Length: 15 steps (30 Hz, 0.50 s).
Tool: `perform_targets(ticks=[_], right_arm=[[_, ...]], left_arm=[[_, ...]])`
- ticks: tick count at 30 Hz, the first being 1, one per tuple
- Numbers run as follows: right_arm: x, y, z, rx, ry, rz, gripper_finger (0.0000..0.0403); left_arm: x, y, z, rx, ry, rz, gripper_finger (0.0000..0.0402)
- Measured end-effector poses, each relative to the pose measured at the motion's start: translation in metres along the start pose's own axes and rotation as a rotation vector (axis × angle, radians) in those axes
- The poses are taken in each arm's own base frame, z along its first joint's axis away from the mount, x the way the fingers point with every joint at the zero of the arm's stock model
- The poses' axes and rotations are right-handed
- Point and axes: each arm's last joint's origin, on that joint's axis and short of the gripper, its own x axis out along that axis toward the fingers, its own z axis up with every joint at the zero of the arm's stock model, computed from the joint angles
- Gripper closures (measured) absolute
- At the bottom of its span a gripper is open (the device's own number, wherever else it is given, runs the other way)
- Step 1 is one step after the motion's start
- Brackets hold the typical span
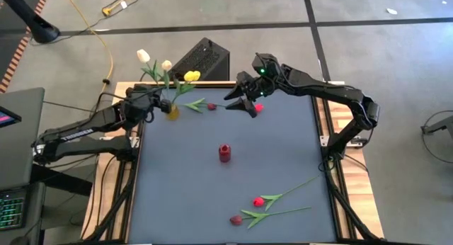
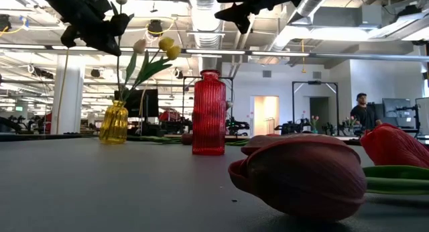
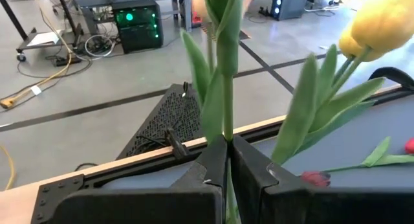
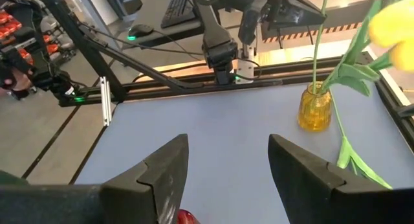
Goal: Sort flowers into vase by color
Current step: Put the white flower into the yellow vase
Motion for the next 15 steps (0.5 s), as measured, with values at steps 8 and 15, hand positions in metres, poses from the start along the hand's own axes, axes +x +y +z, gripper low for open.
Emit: perform_targets(ticks=[8, 15], right_arm=[[0.0, 0.0, 0.0, 0.003, 0.001, 0.0, 0.0163], [0.0, 0.0, 0.0, 0.003, 0.001, 0.0, 0.0163]], left_arm=[[-0.006, 0.005, 0.002, -0.002, -0.021, -0.011, 0.0401], [-0.011, 0.009, 0.005, -0.023, -0.045, -0.017, 0.0401]])
